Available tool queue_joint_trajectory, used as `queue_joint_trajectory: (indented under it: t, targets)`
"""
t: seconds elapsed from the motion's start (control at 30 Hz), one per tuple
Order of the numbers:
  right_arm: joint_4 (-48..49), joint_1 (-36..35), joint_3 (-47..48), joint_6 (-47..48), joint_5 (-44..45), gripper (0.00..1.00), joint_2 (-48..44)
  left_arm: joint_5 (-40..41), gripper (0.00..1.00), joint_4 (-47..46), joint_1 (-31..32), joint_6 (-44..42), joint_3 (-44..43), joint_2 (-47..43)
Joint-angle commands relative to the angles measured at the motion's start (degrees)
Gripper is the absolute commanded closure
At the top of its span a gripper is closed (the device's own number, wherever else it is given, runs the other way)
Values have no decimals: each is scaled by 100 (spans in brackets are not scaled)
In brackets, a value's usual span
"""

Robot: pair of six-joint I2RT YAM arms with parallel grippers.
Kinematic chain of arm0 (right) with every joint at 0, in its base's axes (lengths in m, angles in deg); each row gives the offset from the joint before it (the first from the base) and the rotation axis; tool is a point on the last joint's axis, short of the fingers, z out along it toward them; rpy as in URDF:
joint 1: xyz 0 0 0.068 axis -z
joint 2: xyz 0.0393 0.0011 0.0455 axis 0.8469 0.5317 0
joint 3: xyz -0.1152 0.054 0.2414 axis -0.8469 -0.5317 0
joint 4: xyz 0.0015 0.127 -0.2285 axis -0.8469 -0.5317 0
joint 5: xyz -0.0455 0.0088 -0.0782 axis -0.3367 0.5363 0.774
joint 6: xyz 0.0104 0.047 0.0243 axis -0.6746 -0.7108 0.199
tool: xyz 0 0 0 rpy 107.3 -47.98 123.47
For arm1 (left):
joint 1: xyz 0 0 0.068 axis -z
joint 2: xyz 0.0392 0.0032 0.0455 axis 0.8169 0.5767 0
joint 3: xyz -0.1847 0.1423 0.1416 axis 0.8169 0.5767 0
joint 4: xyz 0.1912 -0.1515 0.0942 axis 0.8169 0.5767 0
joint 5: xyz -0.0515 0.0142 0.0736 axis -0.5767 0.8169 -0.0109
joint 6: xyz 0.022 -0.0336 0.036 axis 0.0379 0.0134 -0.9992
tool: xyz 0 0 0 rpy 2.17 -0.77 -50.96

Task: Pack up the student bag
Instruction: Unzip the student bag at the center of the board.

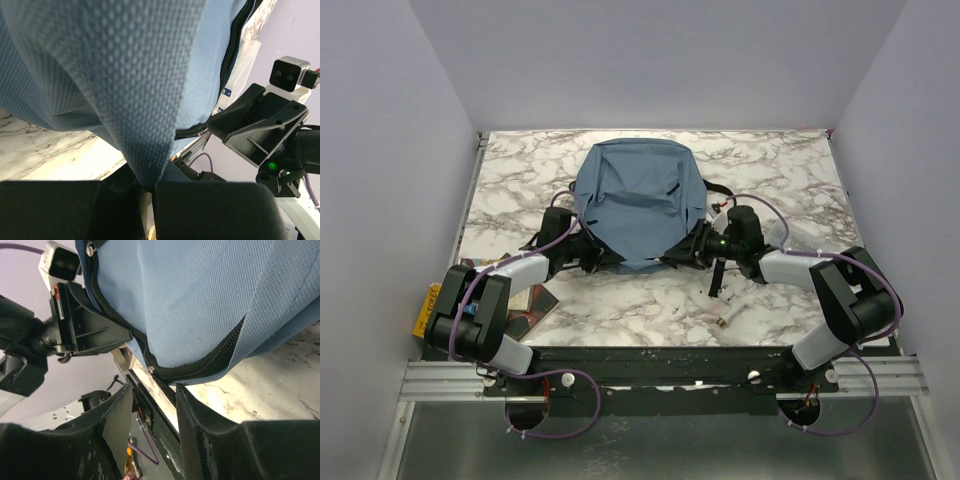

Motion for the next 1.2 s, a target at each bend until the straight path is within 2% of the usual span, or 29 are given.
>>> queue_joint_trajectory:
  t: [0.0,0.2,0.37,0.5,0.73,0.87,1.03,1.17]
  targets:
    - [-809,-84,265,728,-267,57,60,-66,100,-19,-10,-78,-165,103]
    - [-1336,-181,488,1303,-174,60,102,-106,100,-17,-10,-69,-191,151]
    - [-1355,-199,710,1450,-115,60,277,-128,100,-25,-10,-60,-193,159]
    - [-1554,-273,947,1721,-28,57,406,-119,100,-25,-10,-50,-138,128]
    - [-1627,-435,1044,1836,-54,60,574,-128,100,-32,-10,-35,-106,89]
    - [-1790,-553,1077,2042,137,63,533,-110,100,-43,-10,-33,-91,70]
    - [-2078,-718,1145,2465,824,61,389,-154,100,-51,-10,-9,-130,136]
    - [-2178,-733,1244,2517,1099,70,385,-128,100,-65,-10,-7,-97,105]
